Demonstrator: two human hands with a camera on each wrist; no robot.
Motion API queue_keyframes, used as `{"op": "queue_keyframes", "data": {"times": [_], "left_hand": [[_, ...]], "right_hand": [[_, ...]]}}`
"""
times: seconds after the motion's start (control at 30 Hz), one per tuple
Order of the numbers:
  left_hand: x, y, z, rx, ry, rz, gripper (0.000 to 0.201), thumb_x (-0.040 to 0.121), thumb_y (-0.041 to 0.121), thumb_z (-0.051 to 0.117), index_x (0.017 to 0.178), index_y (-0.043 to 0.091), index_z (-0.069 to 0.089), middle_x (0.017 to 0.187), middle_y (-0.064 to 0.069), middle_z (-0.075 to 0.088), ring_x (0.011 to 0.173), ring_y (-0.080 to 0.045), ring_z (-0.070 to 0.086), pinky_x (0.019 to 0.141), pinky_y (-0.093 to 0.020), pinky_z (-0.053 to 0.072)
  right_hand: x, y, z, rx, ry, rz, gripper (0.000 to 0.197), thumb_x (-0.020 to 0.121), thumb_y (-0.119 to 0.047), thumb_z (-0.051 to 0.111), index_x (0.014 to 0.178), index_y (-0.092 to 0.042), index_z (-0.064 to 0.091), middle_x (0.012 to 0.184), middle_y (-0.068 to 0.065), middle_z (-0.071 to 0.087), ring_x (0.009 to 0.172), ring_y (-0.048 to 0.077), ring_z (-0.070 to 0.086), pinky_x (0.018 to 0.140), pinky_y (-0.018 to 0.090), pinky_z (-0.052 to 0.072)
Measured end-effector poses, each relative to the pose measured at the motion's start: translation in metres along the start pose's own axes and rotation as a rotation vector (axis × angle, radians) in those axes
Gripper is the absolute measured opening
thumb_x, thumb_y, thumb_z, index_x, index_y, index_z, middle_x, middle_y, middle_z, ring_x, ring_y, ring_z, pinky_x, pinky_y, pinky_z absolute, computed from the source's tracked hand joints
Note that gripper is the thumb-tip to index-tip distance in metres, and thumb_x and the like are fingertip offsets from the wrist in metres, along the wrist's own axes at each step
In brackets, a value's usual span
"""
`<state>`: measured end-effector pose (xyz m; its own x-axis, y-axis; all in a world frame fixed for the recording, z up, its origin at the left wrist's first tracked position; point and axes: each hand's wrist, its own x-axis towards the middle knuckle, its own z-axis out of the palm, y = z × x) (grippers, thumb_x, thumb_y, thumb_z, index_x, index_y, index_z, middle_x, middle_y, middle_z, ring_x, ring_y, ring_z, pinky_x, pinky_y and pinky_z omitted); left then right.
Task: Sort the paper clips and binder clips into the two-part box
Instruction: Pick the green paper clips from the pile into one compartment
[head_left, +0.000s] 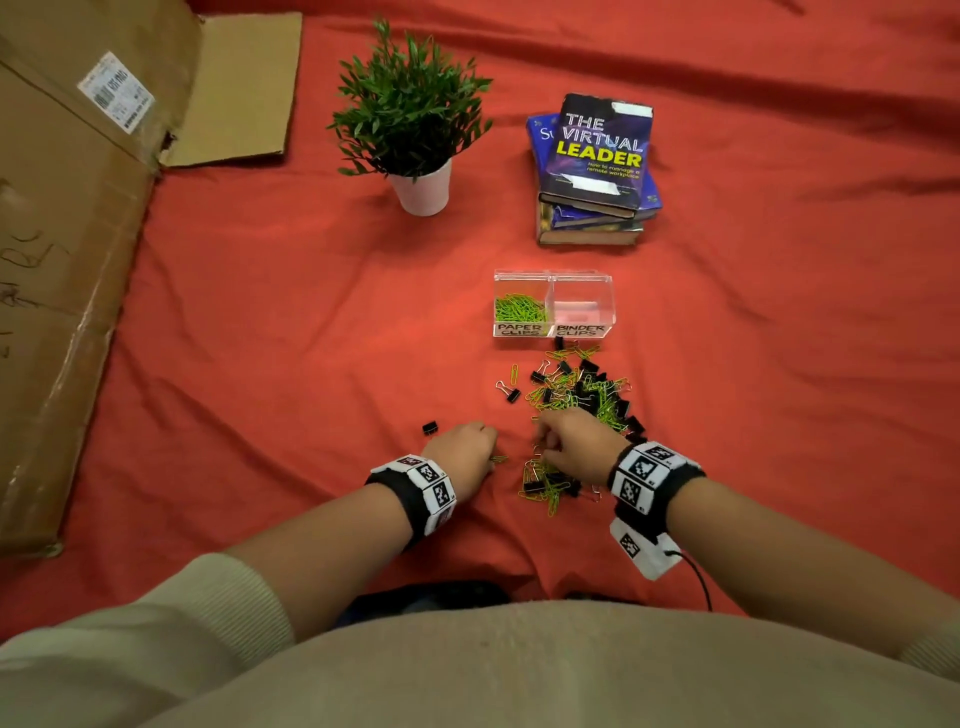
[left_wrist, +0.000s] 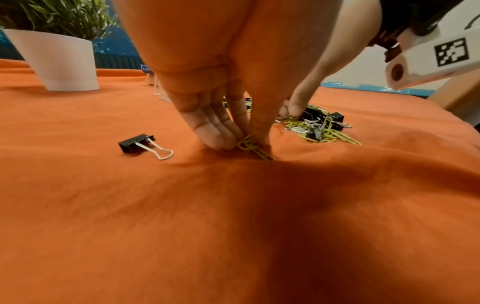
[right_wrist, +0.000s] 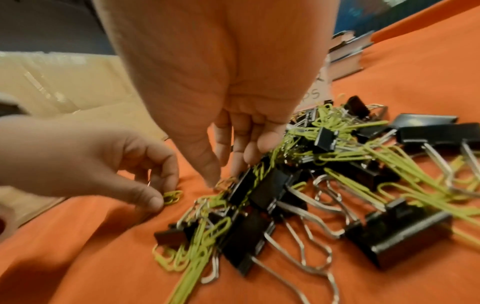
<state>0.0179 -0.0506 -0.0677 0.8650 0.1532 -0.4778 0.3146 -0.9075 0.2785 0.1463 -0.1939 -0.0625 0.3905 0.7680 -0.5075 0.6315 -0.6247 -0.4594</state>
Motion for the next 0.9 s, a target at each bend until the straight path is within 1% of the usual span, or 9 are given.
{"op": "queue_keyframes", "data": {"times": [0.07,0.13,0.23,0.33,0.4,0.57,0.67,0.77,0.9], "left_hand": [[0.001,0.0,0.0,-0.01,0.023,-0.016,0.028,0.091,0.027,0.057,0.11,0.007,0.052,0.117,-0.012,0.056,0.112,-0.032,0.056,0.088,-0.04,0.045],[0.001,0.0,0.0,-0.032,0.043,-0.033,0.029,0.091,0.028,0.056,0.112,0.008,0.051,0.119,-0.011,0.055,0.114,-0.031,0.055,0.089,-0.039,0.045],[-0.001,0.0,0.002,-0.049,0.059,-0.035,0.034,0.088,0.031,0.061,0.112,0.01,0.049,0.118,-0.009,0.054,0.113,-0.031,0.054,0.088,-0.042,0.047],[-0.002,0.0,0.004,-0.011,0.051,-0.008,0.038,0.085,0.029,0.064,0.113,0.011,0.047,0.116,-0.009,0.052,0.112,-0.03,0.054,0.087,-0.043,0.048],[-0.001,0.0,0.004,-0.002,0.053,-0.005,0.036,0.086,0.027,0.064,0.113,0.01,0.047,0.116,-0.01,0.052,0.112,-0.031,0.054,0.087,-0.043,0.047],[0.003,-0.001,0.002,0.01,0.031,-0.008,0.032,0.088,0.025,0.061,0.113,0.007,0.05,0.117,-0.012,0.054,0.114,-0.032,0.054,0.09,-0.042,0.046],[0.006,-0.003,0.002,-0.009,0.017,-0.005,0.03,0.089,0.023,0.06,0.111,0.005,0.052,0.118,-0.013,0.056,0.113,-0.033,0.054,0.092,-0.041,0.044],[0.007,-0.005,0.001,-0.036,-0.009,-0.017,0.029,0.09,0.023,0.058,0.111,0.004,0.053,0.118,-0.014,0.057,0.113,-0.032,0.054,0.093,-0.039,0.042],[0.007,-0.009,0.001,-0.14,-0.068,-0.048,0.027,0.089,0.024,0.06,0.108,0.006,0.056,0.117,-0.014,0.058,0.111,-0.031,0.055,0.093,-0.038,0.044]], "right_hand": [[0.002,0.003,-0.008,0.051,0.076,0.043,0.018,0.083,-0.007,0.058,0.101,-0.012,0.06,0.096,0.002,0.058,0.084,0.021,0.059,0.074,0.03,0.051],[0.008,0.006,-0.015,0.016,0.144,0.065,0.025,0.085,-0.006,0.056,0.109,-0.01,0.06,0.106,0.004,0.056,0.093,0.022,0.059,0.084,0.03,0.05],[0.016,0.007,-0.013,-0.094,0.17,-0.029,0.027,0.083,-0.004,0.055,0.11,-0.006,0.06,0.11,0.007,0.056,0.11,0.023,0.048,0.095,0.028,0.04],[0.022,0.002,-0.008,-0.244,0.152,-0.073,0.032,0.081,-0.011,0.057,0.112,-0.005,0.059,0.113,0.009,0.052,0.111,0.026,0.044,0.098,0.034,0.041],[0.025,0.0,-0.007,-0.326,0.138,-0.076,0.035,0.082,-0.017,0.06,0.115,-0.005,0.057,0.117,0.01,0.048,0.112,0.027,0.043,0.098,0.036,0.039],[0.026,0.003,-0.003,-0.33,0.115,-0.086,0.032,0.086,-0.016,0.059,0.116,-0.002,0.059,0.115,0.012,0.05,0.109,0.029,0.047,0.095,0.037,0.04],[0.022,0.005,0.002,-0.318,0.134,-0.106,0.023,0.09,-0.011,0.054,0.109,0.001,0.06,0.109,0.015,0.054,0.106,0.031,0.05,0.091,0.037,0.04],[0.021,0.005,0.007,-0.307,0.162,-0.137,0.019,0.088,-0.004,0.053,0.102,0.006,0.061,0.103,0.02,0.057,0.101,0.034,0.053,0.088,0.038,0.042],[0.024,0.003,-0.003,-0.17,0.082,-0.097,0.02,0.093,-0.013,0.048,0.103,-0.001,0.06,0.107,0.014,0.057,0.101,0.028,0.054,0.092,0.034,0.043]]}}
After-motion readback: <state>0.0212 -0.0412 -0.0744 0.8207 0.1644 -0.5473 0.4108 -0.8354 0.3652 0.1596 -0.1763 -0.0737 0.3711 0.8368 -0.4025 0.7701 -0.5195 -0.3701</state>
